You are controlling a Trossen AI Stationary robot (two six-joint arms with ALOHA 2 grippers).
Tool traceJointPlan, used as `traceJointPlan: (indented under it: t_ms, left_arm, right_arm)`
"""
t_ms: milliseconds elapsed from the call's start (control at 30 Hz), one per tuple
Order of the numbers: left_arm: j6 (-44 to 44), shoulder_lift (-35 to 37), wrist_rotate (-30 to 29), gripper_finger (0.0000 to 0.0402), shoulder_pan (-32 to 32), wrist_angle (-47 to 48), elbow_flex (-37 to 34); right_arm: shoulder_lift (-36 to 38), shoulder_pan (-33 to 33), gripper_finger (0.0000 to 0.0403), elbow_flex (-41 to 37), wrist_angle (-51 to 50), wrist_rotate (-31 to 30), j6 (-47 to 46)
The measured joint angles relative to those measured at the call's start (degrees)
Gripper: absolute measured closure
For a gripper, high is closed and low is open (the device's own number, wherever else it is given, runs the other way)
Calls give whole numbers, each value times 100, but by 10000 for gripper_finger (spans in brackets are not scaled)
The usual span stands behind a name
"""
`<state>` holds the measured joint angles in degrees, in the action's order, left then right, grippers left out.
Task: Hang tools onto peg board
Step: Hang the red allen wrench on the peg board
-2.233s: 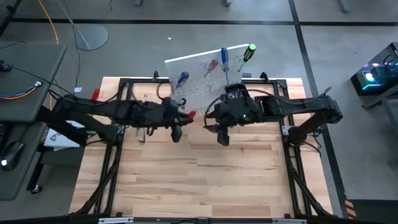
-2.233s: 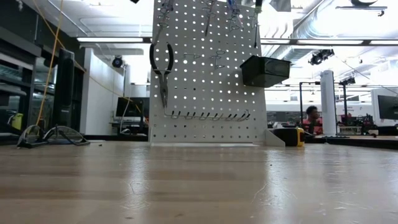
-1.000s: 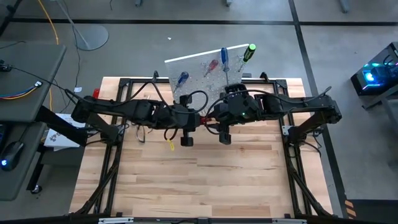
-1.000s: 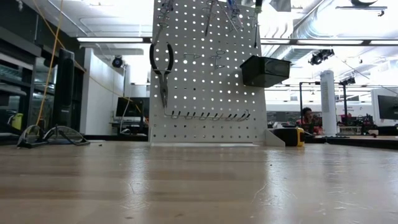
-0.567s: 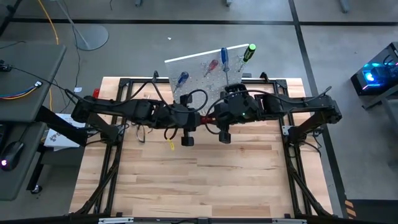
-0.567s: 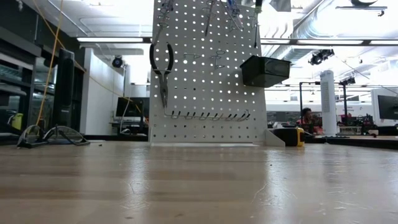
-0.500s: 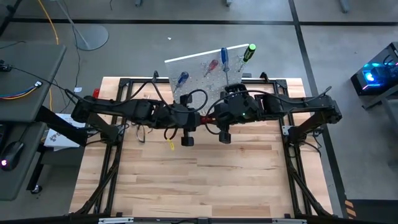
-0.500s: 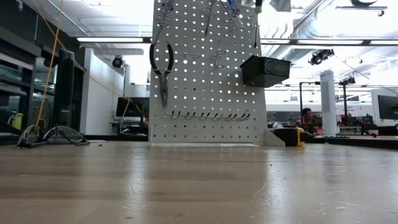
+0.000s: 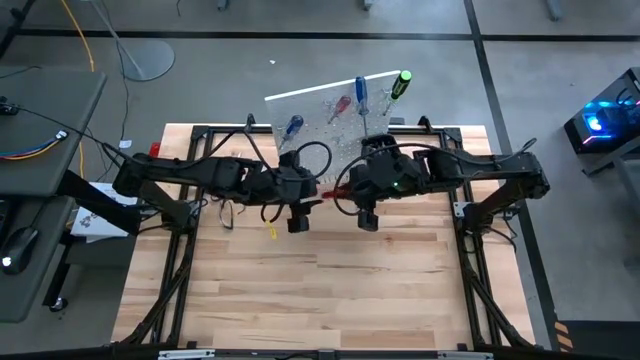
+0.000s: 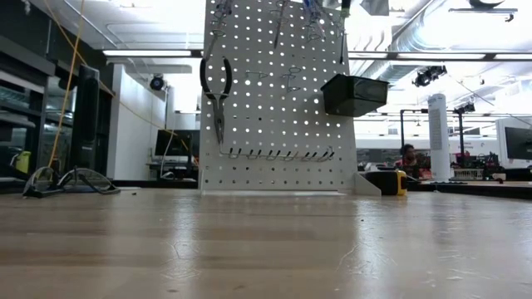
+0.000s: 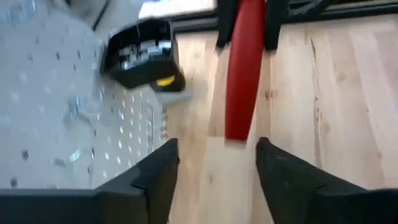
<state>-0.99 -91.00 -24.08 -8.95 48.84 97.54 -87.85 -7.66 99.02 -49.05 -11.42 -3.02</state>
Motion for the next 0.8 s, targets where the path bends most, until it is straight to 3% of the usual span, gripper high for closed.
traceJointPlan:
  t_ms: [167, 267, 367, 467, 567, 700, 800]
  left_arm:
    - [-935, 229, 5, 179, -65, 894, -40]
    - [-1714, 541, -341, 176, -232, 1013, -426]
    - [-2511, 1035, -1076, 176, -569, 667, -1175]
    - [-3461, 1586, -1686, 175, -935, 204, -2067]
    - [-4387, 2012, -1833, 175, -1235, -113, -2767]
    - [-5095, 2333, -1969, 175, -1461, -266, -3105]
    - [-5167, 2379, -2136, 174, -1514, -269, -3101]
  right_arm:
    - [14, 0, 368, 81, -731, 208, -294]
    - [49, -8, 368, -282, -793, 537, -524]
    - [108, -42, 368, -1019, -270, 809, -732]
    - [193, -79, 368, -1973, 1023, 857, -1047]
    - [203, -10, 368, -2736, 2930, 124, -1457]
    - [222, 96, 368, -3210, 5551, -1756, -1562]
    - [236, 100, 368, -3156, 6259, -3171, -918]
